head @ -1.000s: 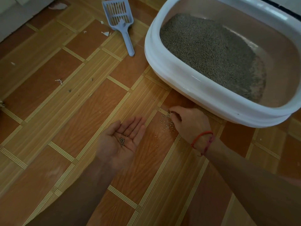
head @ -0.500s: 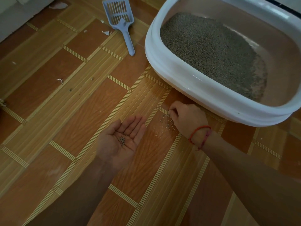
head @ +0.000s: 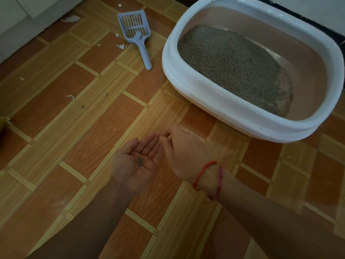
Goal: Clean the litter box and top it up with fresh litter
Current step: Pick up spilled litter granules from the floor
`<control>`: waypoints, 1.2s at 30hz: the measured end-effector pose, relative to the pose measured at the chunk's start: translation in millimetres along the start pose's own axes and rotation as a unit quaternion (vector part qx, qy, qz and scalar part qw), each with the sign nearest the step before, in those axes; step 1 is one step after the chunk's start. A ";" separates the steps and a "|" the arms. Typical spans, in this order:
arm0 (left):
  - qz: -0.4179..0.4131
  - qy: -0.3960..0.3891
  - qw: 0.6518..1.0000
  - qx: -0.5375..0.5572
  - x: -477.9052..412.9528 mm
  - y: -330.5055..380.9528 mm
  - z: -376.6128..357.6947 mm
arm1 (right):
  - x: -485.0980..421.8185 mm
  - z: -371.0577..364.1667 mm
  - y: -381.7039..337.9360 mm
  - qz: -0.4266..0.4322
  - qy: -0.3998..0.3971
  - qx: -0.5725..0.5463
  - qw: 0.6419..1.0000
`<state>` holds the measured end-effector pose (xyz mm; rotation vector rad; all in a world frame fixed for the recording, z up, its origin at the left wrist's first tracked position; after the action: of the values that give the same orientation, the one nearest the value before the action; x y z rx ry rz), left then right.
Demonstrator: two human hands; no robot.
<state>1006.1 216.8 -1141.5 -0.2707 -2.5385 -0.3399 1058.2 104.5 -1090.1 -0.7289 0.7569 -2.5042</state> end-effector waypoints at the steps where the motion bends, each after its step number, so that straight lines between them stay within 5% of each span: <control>1: 0.008 -0.006 1.000 -0.004 0.5 -1.0 -0.3 | 5.4 -2.4 -9.7 0.011 -0.008 -0.012 1.000; 8: 0.032 -0.032 0.997 -0.058 13.0 -10.3 -19.2 | 20.8 -20.7 -34.8 0.079 -0.022 0.057 0.995; 14: 0.013 -0.019 0.999 -0.040 12.5 -0.2 -11.3 | 27.6 -12.9 -21.1 0.103 0.022 0.010 0.994; 24: -0.009 0.025 0.999 -0.017 10.6 1.5 -7.1 | 19.9 1.4 99.2 -0.118 0.060 0.012 0.991; 36: -0.003 0.033 0.999 -0.009 -6.8 -3.7 -2.3 | 5.0 3.6 114.2 -0.110 0.081 0.006 0.991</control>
<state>1011.9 211.8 -1144.2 -0.2544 -2.4724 -0.3688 1083.6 13.5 -1154.5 -0.6422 0.7513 -2.7924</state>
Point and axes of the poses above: each hand's wrist, its own x-axis away from the middle knuckle, its own z-axis out of the back of the hand, y = z × x, the point moved 4 cm from there along -x, towards the middle knuckle, and after that the axes turned 10 degrees about -y, right-handed, at the moved point
